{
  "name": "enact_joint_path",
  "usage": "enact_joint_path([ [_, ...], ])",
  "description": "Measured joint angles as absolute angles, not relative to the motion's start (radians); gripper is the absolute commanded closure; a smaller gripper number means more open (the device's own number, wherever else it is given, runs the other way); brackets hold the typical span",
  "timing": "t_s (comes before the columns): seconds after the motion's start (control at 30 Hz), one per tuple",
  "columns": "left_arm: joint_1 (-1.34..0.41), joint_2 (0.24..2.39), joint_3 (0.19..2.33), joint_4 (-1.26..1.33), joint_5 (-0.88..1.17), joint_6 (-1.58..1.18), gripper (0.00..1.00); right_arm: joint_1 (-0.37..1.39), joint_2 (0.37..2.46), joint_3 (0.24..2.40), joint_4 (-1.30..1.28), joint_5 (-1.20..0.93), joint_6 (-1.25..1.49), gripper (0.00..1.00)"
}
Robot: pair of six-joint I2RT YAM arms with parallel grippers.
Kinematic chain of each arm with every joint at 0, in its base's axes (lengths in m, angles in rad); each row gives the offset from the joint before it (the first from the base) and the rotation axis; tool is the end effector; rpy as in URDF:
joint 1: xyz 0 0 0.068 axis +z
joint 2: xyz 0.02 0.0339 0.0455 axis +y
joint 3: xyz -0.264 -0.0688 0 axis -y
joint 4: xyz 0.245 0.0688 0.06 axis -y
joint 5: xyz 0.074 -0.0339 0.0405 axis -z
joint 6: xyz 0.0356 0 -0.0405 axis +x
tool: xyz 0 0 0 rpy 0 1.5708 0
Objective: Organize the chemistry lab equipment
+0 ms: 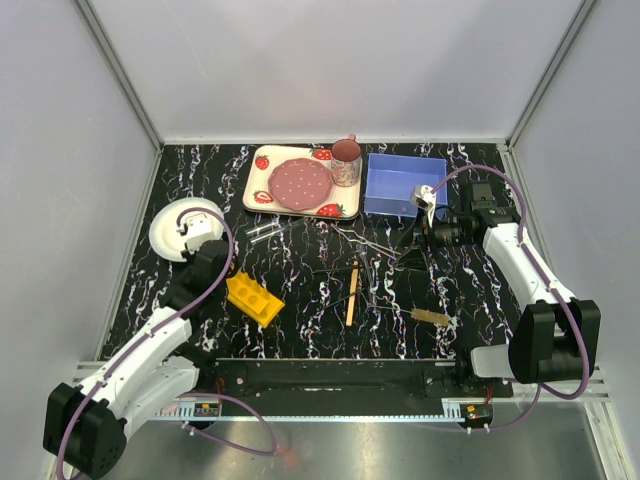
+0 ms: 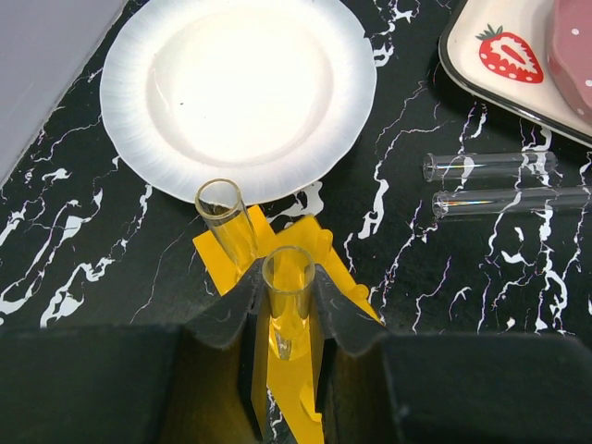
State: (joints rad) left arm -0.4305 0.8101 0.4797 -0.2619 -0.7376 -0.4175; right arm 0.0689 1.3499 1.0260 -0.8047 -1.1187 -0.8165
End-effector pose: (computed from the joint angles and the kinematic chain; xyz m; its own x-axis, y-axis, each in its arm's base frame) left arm 0.1667 -0.0502 0.2260 -0.3834 -0.1542 -0.9106 -0.3869 0.9221 0.0068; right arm 0.2490 0.0493 0.2691 -0.3157 -0.3409 -0.8855 -0.9407 0.2349 0.2449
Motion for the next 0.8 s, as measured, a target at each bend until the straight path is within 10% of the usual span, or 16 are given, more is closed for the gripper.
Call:
enact_joint_path([
  [0.8, -0.430, 0.771, 0.464, -0.253, -0.750, -0.416, 0.71, 0.064, 1.350, 1.026, -0.806, -1.120, -0.827, 0.23],
])
